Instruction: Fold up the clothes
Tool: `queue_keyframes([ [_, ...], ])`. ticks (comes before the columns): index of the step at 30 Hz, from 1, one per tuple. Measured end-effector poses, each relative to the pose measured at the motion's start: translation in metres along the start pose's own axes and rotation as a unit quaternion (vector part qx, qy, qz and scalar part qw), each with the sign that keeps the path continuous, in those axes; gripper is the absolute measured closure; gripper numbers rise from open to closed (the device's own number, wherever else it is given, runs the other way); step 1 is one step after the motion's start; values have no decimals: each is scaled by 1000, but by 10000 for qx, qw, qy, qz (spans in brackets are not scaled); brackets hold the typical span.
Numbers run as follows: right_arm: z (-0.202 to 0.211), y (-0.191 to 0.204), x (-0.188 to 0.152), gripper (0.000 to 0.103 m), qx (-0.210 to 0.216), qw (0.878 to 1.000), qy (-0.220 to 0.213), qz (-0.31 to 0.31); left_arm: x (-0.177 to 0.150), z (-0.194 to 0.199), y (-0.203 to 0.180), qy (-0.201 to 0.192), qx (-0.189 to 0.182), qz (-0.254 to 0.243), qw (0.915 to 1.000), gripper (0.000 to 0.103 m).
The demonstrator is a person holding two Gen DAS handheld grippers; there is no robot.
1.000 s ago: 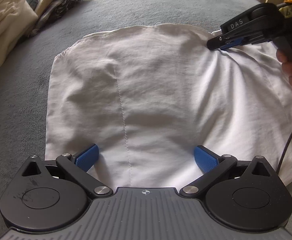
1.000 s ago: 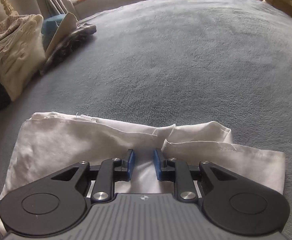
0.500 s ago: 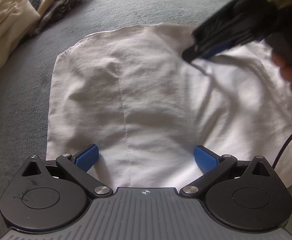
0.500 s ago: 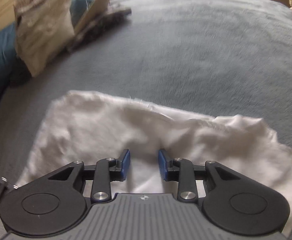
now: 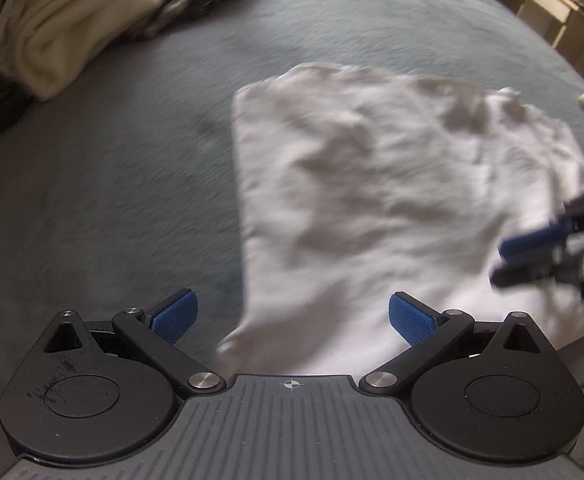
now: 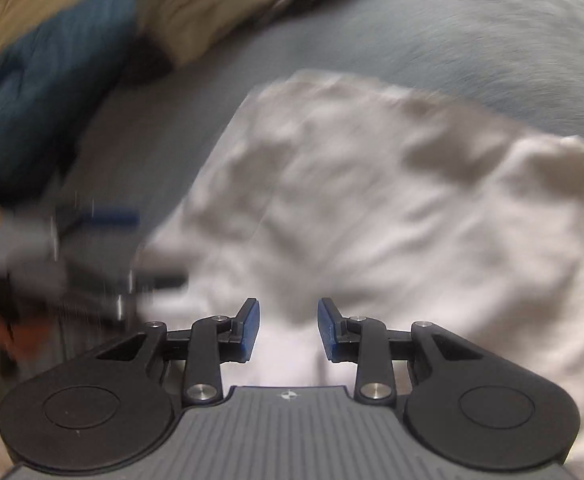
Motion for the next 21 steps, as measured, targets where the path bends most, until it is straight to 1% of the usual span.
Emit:
queue_keyframes([
  [1,-11,8,-3,68,-167,9997,98,153,-3,-3,6,74,54,87,9999,1],
  [2,-12,15,-3,68,-343,9988,62,335,-6,-4,14,114,14,202,9997,1],
  [5,-16,36,-4,67,-868,9923,-46,880,-10,1,33,62,-357,606,9975,1],
  [6,-14,44,-5,67,-978,9898,-113,1025,-10,5,39,-15,-463,715,9964,1],
  [8,0,61,-8,67,-845,9890,-409,1141,-8,14,49,-181,-516,891,9945,1],
  [9,5,71,-10,64,-725,9883,-532,1235,-7,17,55,-254,-518,955,9938,1],
  [11,6,91,-15,61,-587,9853,-729,1432,-5,21,63,-322,-550,1035,9926,1],
  [13,-4,111,-18,61,-642,9801,-882,1660,-1,21,69,-312,-612,1085,9917,1],
  [17,-34,139,-20,61,-873,9716,-836,2036,1,19,74,-228,-610,1239,9902,2],
  [21,-54,160,-20,59,-1201,9564,-780,2546,1,16,79,-213,-687,1317,9887,2],
])
Point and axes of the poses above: each gripper's, at about its wrist camera, not at the fingertips, and z roughly against the way its jaws point, y to its left, x to its top, the point moved 4 cm from there along -z, roughly the way its jaws point, and after that the axes turned 13 degrees about y, right-handed, at the moved point
